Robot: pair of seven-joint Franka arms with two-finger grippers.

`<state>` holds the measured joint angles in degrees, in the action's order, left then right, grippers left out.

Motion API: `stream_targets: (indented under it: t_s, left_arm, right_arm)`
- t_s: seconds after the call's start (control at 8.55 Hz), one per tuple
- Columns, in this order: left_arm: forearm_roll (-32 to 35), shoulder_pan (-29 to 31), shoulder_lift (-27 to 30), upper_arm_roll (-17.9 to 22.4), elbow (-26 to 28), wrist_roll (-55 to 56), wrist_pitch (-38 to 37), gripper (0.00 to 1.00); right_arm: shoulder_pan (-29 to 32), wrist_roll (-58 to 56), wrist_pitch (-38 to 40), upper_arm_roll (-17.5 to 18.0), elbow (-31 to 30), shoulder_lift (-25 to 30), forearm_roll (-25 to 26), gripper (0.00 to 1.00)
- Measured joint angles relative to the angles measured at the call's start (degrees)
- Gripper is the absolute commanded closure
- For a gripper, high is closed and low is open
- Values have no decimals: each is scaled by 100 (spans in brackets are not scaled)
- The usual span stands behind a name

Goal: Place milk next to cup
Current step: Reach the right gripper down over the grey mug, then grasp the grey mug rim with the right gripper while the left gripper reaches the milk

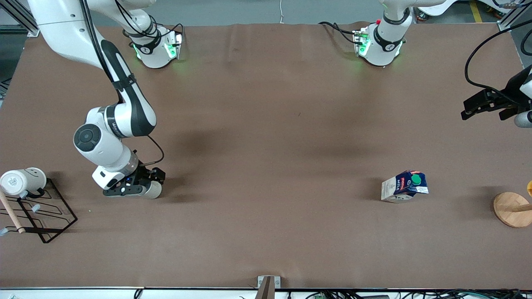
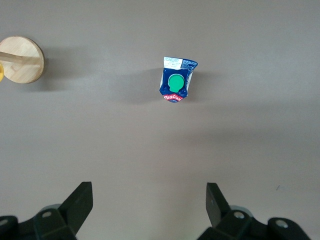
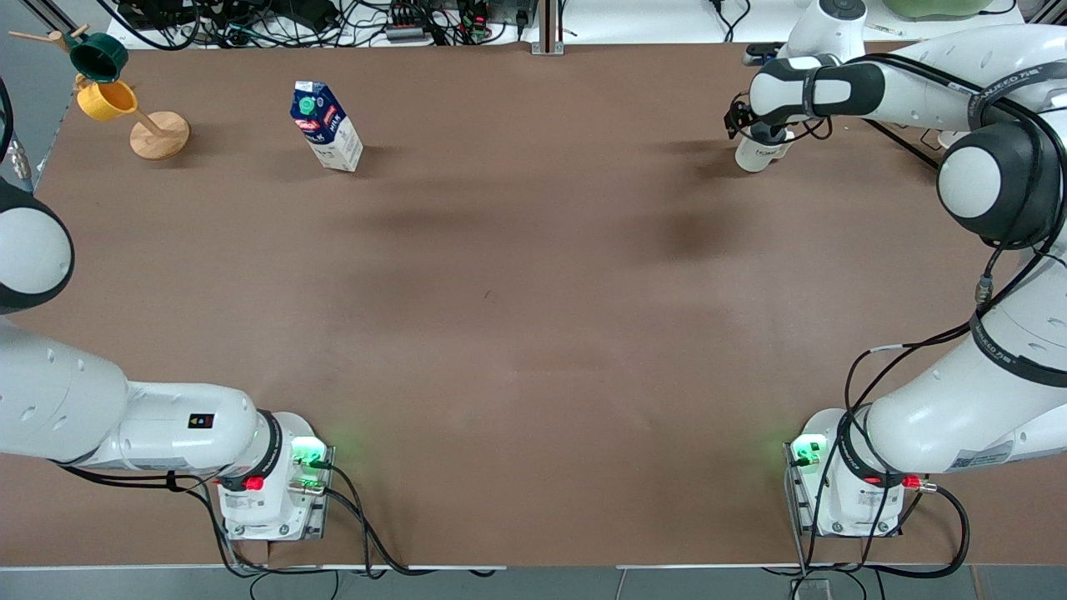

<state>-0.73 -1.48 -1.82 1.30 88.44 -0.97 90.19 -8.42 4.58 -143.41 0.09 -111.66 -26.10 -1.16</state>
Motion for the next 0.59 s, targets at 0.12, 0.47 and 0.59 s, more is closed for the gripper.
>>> stream_targets:
  t_s: [0.12,0.47,0.59]
  left_arm:
    - [0,-3,-40,-1,0,0,0,0]
    - [0,-4,-113,-2,-9,2,2,0]
    - [0,-7,-113,-2,-22,2,6,0]
  right_arm:
    - [-26,77,-49,0,-5,-78,0,28]
    - [-58,417,-121,-5,19,-134,-1,91]
    - [-58,576,-121,-4,57,-133,-1,100]
